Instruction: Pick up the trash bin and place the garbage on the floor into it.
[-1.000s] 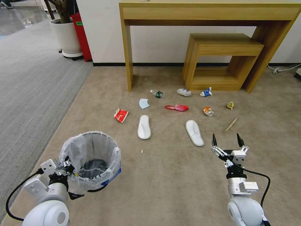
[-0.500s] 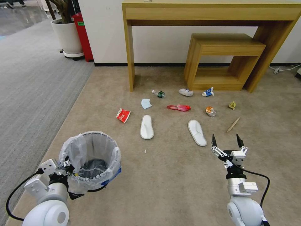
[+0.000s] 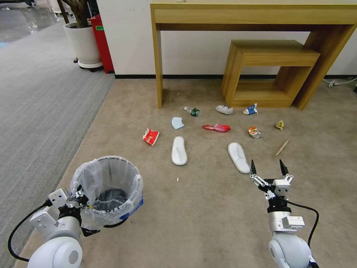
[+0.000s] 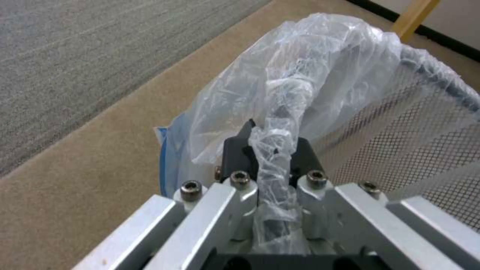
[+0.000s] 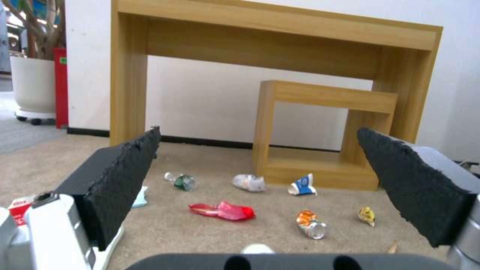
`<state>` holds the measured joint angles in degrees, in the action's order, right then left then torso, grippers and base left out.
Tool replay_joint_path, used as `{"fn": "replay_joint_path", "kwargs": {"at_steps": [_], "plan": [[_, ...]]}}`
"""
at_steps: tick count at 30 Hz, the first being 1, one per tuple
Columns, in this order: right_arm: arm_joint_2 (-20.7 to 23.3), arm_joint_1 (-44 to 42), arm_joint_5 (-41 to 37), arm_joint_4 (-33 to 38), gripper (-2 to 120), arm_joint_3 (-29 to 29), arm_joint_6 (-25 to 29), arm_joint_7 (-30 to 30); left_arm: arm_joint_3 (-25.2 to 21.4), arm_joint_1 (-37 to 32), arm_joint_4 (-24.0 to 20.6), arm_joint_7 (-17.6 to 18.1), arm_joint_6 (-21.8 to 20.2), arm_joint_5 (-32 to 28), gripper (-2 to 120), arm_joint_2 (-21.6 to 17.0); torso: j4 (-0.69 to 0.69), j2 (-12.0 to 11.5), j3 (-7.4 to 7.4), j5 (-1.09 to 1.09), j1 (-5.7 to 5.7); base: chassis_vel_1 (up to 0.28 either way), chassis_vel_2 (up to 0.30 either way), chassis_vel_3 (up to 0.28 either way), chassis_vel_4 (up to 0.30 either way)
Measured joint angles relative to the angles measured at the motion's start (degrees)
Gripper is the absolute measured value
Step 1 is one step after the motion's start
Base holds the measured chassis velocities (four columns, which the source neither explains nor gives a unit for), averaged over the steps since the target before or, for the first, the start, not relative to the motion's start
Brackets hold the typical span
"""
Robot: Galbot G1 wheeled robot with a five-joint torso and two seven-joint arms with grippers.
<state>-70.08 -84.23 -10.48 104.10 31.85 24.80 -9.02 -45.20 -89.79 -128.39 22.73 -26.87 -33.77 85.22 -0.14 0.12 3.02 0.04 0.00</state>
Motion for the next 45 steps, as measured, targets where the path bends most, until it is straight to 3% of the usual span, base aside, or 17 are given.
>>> {"fn": "replay_joint_path", "kwargs": {"at_steps": [27,45], "plan": [[0.09,0.31,0.92,-0.39,100,0.05,-0.02,0.24,-0.1,0.29,0.35,0.05,0.14,-0.21,3,0.05,-0.01,0.0,-0.01,0.0,-0.01,-0.001,0.009,0.001,-0.006],[0.01,-0.07,0.92,0.0,100,0.12,0.39,0.2,-0.07,-0.28,-0.38,0.01,0.68,0.15,3,0.25,0.0,0.0,0.01,0.0,0.0,-0.191,0.204,0.202,-0.204]]}}
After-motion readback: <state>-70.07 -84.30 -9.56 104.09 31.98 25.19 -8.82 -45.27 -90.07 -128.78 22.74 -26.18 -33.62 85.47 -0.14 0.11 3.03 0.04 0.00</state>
